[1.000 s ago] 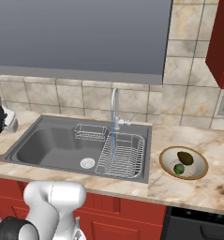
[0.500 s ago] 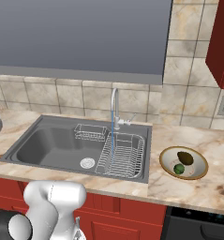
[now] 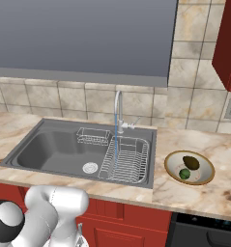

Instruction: Pick the avocados from the sink and place them in one bowl. Place the mushroom in the other bowl. Then turn off the sink faucet.

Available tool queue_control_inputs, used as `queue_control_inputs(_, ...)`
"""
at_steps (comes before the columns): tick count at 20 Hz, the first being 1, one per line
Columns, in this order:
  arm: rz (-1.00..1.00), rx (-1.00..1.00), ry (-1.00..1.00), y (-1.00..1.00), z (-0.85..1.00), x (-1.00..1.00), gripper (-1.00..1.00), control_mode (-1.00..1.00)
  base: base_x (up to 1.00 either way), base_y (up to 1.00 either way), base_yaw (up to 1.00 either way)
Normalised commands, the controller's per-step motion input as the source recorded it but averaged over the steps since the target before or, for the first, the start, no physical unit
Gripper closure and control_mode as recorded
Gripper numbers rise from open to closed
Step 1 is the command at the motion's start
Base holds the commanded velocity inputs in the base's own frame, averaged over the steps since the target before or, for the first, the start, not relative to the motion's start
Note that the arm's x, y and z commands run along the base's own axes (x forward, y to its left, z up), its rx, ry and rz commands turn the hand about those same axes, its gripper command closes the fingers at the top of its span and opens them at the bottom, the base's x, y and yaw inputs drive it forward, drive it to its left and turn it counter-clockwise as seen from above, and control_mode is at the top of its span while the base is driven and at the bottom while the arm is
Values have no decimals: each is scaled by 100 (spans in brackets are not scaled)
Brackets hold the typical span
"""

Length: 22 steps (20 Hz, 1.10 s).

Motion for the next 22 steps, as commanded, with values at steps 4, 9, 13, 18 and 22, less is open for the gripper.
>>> queue_control_inputs(4, 0, 0, 0, 50, -1, 1, 100, -100, 0, 0, 0)
queue_control_inputs(9, 0, 0, 0, 31, -11, 7, 100, -100, 0, 0, 0)
queue_control_inputs(13, 0, -1, 0, 22, -18, 15, 100, -100, 0, 0, 0)
queue_control_inputs(18, 0, -2, -1, 12, -24, 27, 100, -100, 0, 0, 0)
queue_control_inputs(22, 0, -2, 0, 14, -24, 36, 100, -100, 0, 0, 0)
